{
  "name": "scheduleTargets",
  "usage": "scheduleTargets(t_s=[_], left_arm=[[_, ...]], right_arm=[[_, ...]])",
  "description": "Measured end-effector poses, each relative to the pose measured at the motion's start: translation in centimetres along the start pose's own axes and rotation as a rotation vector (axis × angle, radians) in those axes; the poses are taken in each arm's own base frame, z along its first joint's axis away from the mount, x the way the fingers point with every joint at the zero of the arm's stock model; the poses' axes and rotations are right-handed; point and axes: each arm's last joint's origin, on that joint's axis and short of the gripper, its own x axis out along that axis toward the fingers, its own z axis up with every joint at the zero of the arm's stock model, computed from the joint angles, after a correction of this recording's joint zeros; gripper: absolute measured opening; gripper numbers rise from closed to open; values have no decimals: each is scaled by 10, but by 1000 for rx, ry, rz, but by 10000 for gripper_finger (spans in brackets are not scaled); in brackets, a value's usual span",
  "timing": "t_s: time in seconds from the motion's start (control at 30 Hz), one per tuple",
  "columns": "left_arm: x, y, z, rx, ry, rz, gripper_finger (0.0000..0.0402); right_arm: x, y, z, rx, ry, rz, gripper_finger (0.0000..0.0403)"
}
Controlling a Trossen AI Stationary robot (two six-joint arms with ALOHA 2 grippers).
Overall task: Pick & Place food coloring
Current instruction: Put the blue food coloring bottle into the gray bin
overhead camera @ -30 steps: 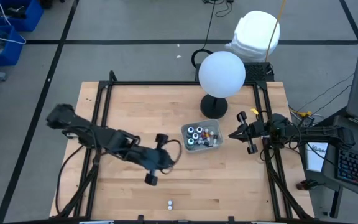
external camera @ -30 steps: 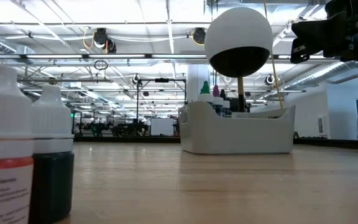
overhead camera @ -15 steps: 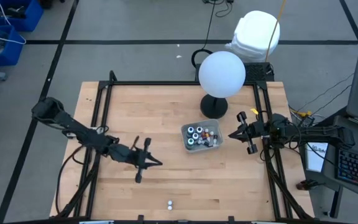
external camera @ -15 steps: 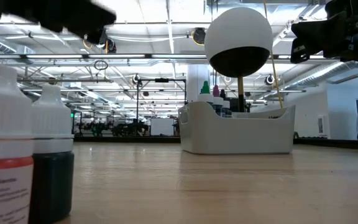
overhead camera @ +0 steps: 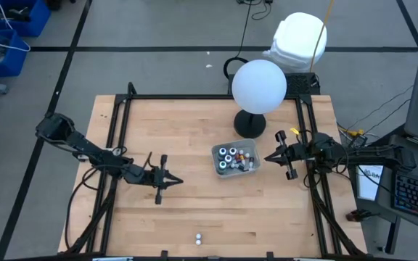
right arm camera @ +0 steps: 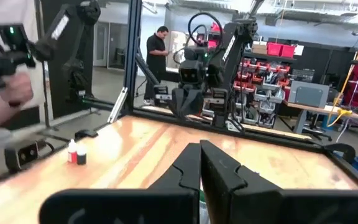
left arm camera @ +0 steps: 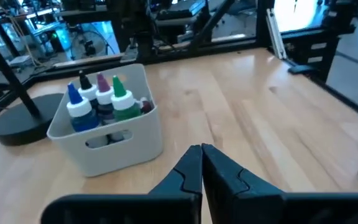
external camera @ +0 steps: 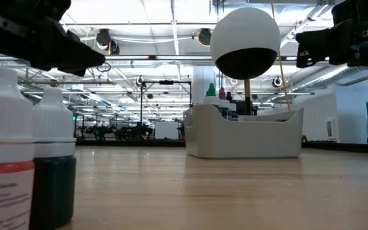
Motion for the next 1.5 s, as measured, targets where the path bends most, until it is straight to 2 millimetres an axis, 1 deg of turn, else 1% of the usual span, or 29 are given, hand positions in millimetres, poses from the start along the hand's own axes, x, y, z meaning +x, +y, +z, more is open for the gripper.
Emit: scheduleTargets(t_s=[0.03,0.1,0.2,0.27,0.4,0.5,0.6,0.67,0.87,0.93,1.0,1.13,1.2,1.3,1.4,1.5], left_arm=[[0,0,-1,5,4,7,19],[0,1,-1,2,4,23,20],[0,1,-1,3,3,25,20],[0,1,-1,4,3,26,20],[0,1,-1,18,3,33,21],[0,1,-1,45,2,33,21],[0,1,0,51,2,40,21],[0,1,0,51,2,48,21],[0,2,0,50,3,58,21],[0,2,0,48,3,58,21],[0,2,-1,39,3,58,21],[0,2,-1,26,4,58,21],[0,2,-1,27,7,58,21],[0,2,-1,29,11,58,21],[0,2,-1,30,12,58,21],[0,2,-2,31,16,58,21]], right_arm=[[1,0,-1,-18,9,-9,0],[1,-3,-2,-23,23,-81,0],[4,-7,-2,61,14,-173,0],[8,-4,-6,114,68,-112,0],[31,1,13,135,71,17,0],[57,11,22,132,124,116,0],[89,22,33,116,155,192,0],[115,30,40,108,169,218,0],[193,54,43,57,295,329,0],[217,60,39,36,340,355,0],[239,66,33,24,365,426,0],[270,75,17,20,340,611,1],[280,79,3,13,353,666,6],[291,83,-16,6,356,670,28],[300,87,-28,-7,297,667,63],[304,93,-39,-10,230,686,108]])
